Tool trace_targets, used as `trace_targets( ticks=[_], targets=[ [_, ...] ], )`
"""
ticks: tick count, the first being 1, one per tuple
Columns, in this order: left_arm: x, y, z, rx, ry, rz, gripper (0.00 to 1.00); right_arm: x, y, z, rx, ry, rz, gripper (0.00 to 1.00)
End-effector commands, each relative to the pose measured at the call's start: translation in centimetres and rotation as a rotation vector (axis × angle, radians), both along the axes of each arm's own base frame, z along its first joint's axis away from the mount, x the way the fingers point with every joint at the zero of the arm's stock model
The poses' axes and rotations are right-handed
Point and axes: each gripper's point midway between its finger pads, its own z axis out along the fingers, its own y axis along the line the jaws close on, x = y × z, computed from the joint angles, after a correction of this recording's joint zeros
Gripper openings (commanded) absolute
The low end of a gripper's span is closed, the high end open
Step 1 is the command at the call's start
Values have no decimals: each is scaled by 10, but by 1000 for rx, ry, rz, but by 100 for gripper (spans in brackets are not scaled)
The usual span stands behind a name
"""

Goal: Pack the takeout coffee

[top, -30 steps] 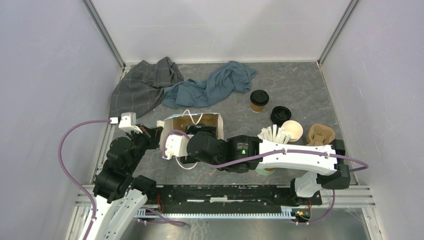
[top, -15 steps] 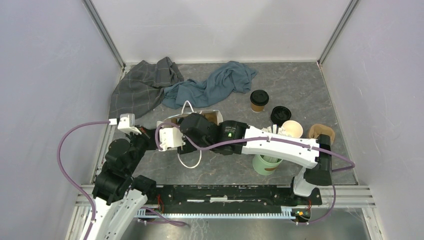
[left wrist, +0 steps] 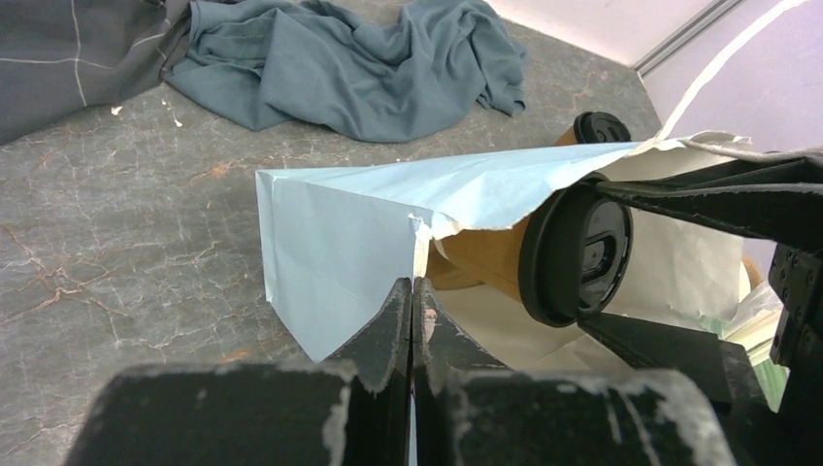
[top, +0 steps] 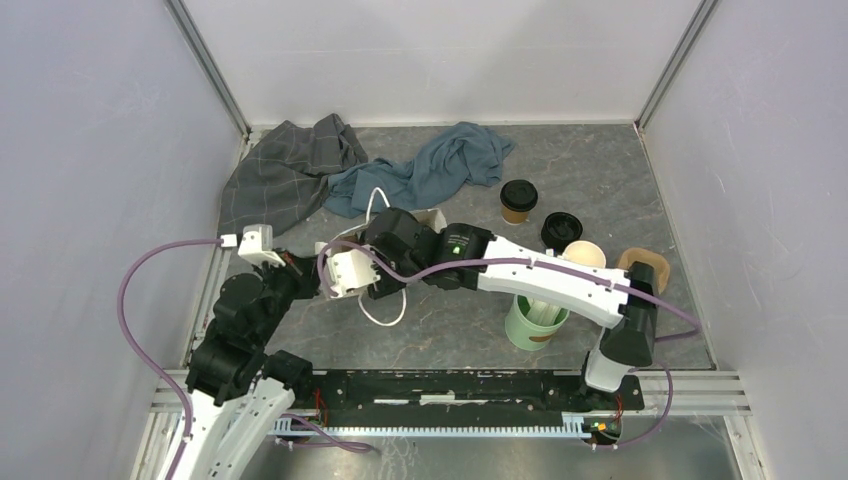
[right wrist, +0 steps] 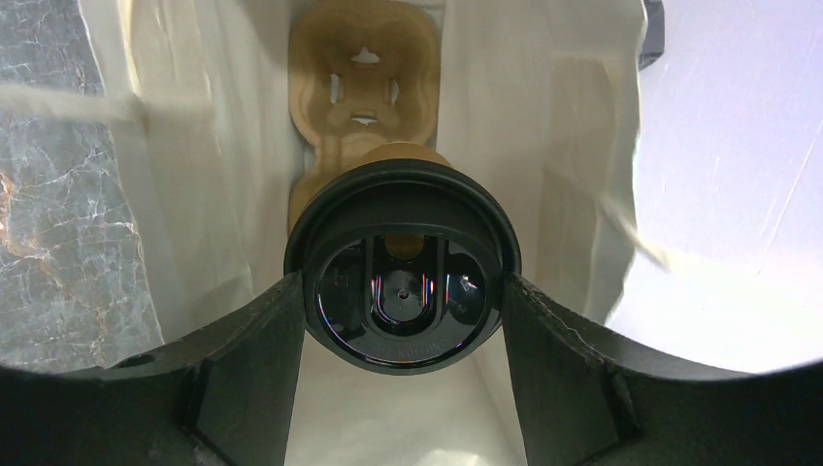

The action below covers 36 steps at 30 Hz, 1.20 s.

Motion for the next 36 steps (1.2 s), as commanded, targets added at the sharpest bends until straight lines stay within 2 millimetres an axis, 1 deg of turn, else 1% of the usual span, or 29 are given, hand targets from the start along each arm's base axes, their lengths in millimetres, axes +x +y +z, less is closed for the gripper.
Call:
trace_targets(
  ticks=[1, 4, 8, 12, 14, 17, 20, 24, 28, 33, 36],
  targets=[
    [1, 1, 1, 1, 61, 15, 2, 4, 17, 9, 18, -8, 58, 0],
    [-4, -2, -4, -10, 109, 5, 2, 4, 21, 2, 17, 12, 55, 0],
    [-7, -4, -9, -39, 135, 1, 2, 1, 19, -7, 8, 44, 41, 0],
    [-10, -3, -15, -35, 172, 5, 2, 7, 4, -10, 2, 40, -11, 0],
    [-12, -5, -17, -44, 180, -4, 2, 13, -4, -6, 2, 13, -60, 0],
    [-11, -3, -19, -41, 189, 12, 2, 15, -12, -6, -11, 4, -90, 0],
    [-8, -3, -21, -21, 208, 15, 2, 16, -18, -12, -36, -13, -95, 0],
    [-5, -6, -22, -5, 209, -1, 2, 14, -16, -21, -49, -51, -11, 0],
    [-6, -12, -17, -16, 175, -45, 2, 14, -12, -28, -66, -94, 71, 0],
    [-5, -8, -2, -5, 123, -33, 2, 6, -1, -36, -63, -54, 172, 0],
    [-4, -7, 7, -8, 93, -31, 2, 5, 6, -35, -65, -32, 188, 0]
  ],
)
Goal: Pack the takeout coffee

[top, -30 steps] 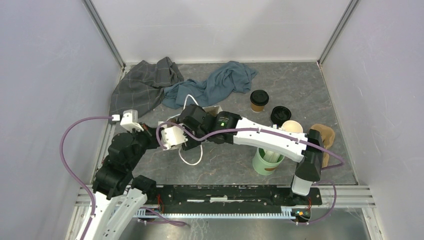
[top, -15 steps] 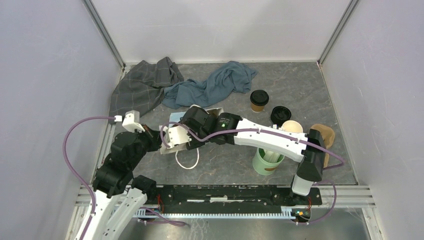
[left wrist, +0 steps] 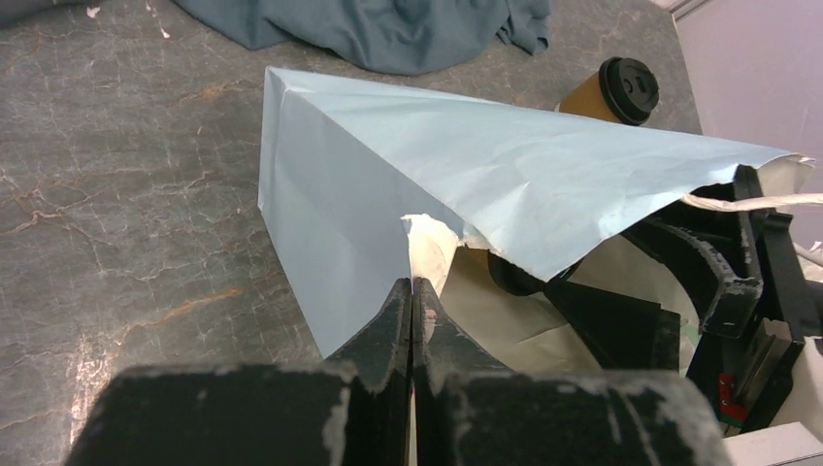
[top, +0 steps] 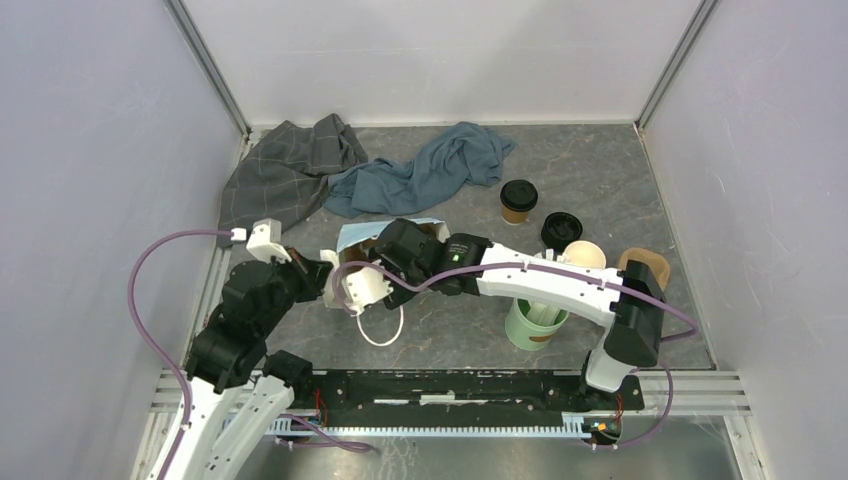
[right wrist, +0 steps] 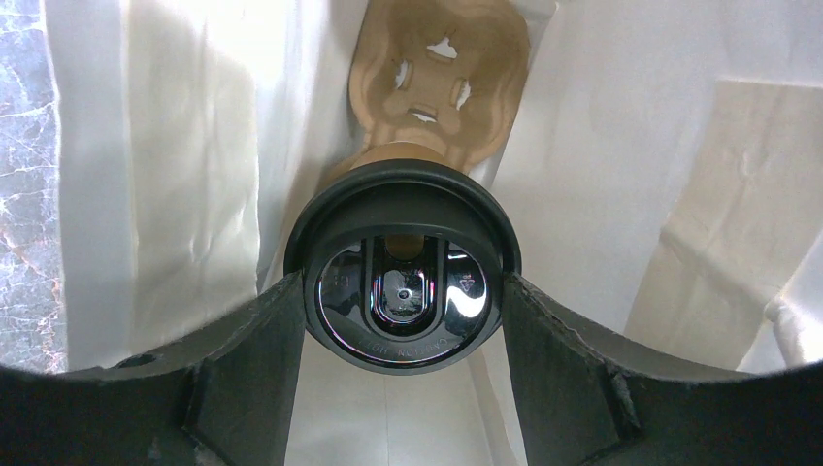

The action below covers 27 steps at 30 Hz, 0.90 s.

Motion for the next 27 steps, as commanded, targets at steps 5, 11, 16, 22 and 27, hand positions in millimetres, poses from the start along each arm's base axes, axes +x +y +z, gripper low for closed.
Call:
trace_targets(
  ticks=[5, 11, 16, 22, 27],
  targets=[
    [-1, 0, 24, -3, -93, -18, 2, 11, 27, 22, 37, -3, 15, 0],
    [-4, 2, 25, -17, -107, -11, 2, 23, 20, 13, 11, 10, -38, 0],
    [-5, 1, 24, -18, -106, -14, 2, 28, 6, 6, 1, -25, -42, 0],
    [-4, 1, 23, -16, -99, -17, 2, 28, 7, -2, -7, 0, -19, 0],
    [-3, -1, 21, -14, -94, -27, 2, 39, 27, -24, 69, 7, -40, 0]
  ],
)
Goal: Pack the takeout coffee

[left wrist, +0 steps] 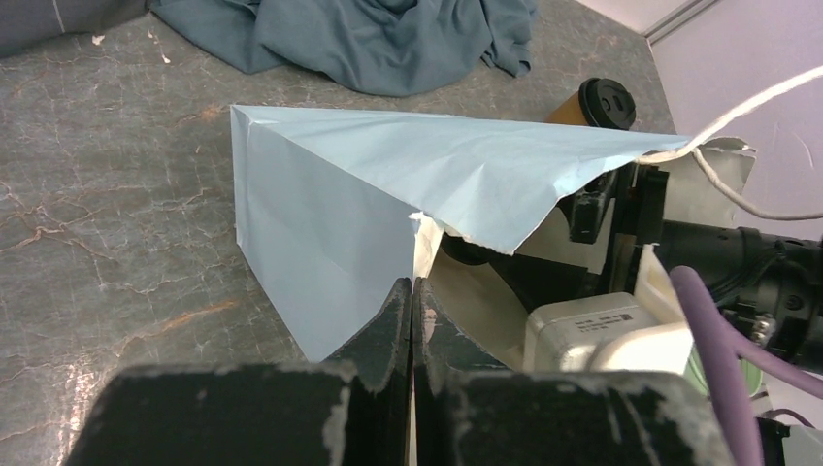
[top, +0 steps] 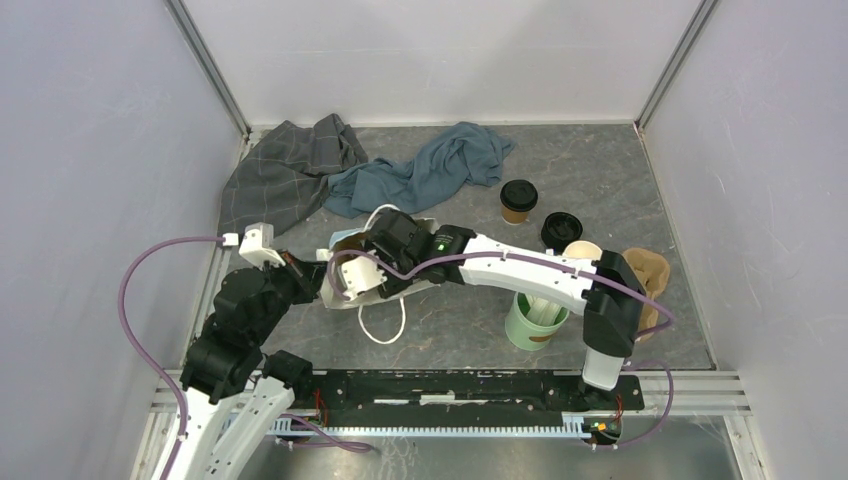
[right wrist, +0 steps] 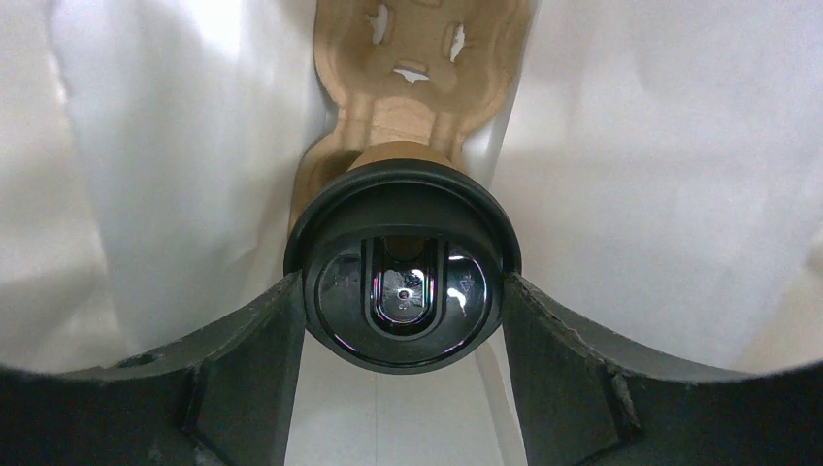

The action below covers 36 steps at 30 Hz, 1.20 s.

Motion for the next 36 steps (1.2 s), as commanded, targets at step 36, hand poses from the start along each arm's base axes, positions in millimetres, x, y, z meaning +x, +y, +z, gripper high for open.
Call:
trace_targets(
  ticks=[36],
  targets=[
    [6, 3, 3, 17, -10, 20, 2, 2, 16, 38, 147, -28, -95, 0]
  ],
)
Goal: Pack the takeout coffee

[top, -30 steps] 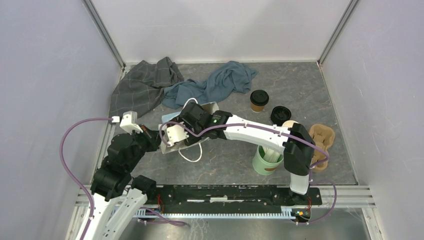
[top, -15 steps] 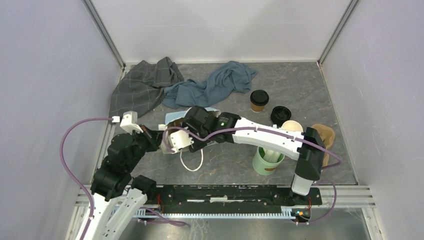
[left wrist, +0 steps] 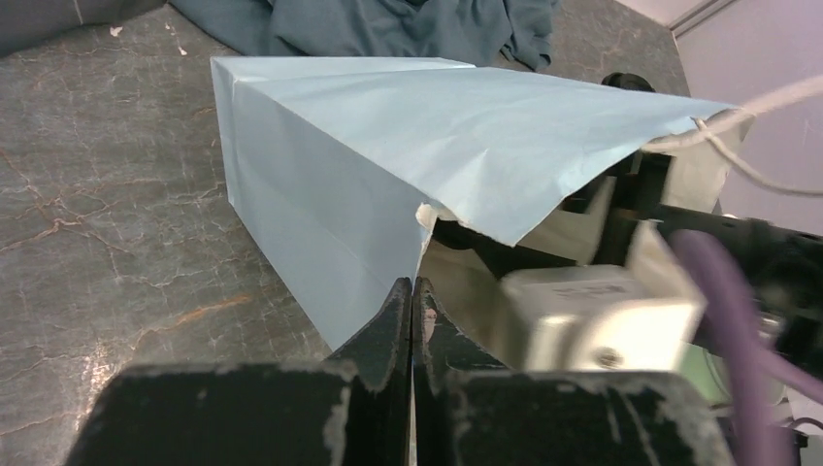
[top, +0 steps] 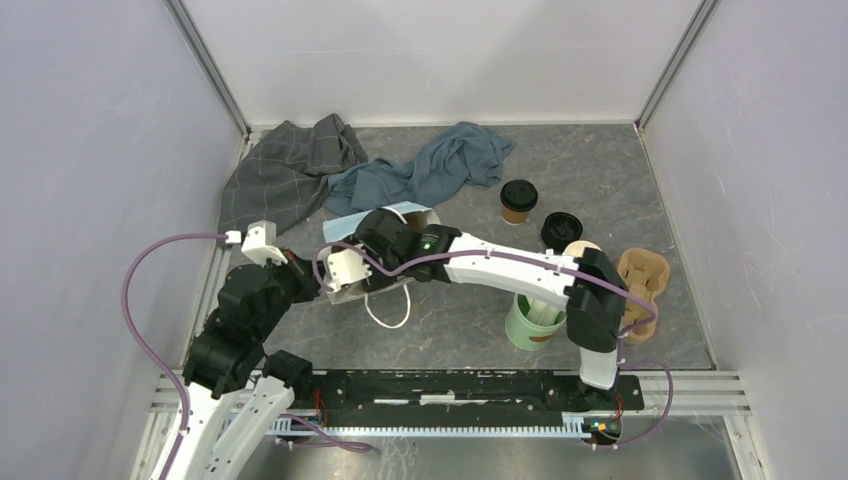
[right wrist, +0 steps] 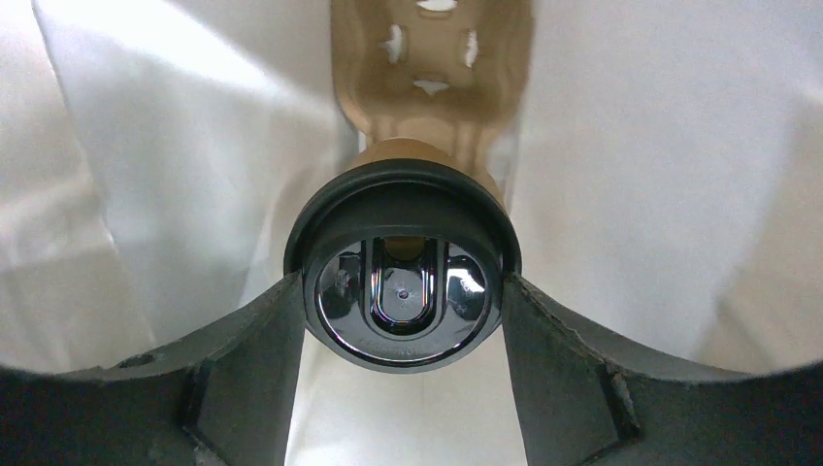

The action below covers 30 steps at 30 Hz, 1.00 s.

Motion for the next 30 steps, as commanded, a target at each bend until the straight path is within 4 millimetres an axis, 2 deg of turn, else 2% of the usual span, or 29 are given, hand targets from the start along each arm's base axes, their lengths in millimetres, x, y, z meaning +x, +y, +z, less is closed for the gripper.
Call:
trace_targets(
  ticks=[1, 4, 9, 16, 22, 30],
  targets=[
    [2, 0, 10, -12, -38, 1, 2, -12, -24, 45, 73, -21, -44, 0],
    [2, 1, 12, -12, -41, 6, 2, -10, -41, 41, 77, -50, -69, 0],
    [0, -1, 15, -14, -36, -2, 2, 9, -44, 40, 57, -104, -82, 0],
    [1, -1, 11, -27, -22, 5, 2, 32, -28, 40, 77, -120, -21, 0],
    [1, -2, 10, -37, -18, 5, 2, 41, -17, 29, 75, -100, 22, 0],
    [3, -4, 16, -32, -17, -1, 2, 42, -11, 15, 86, -61, 33, 0]
  ],
)
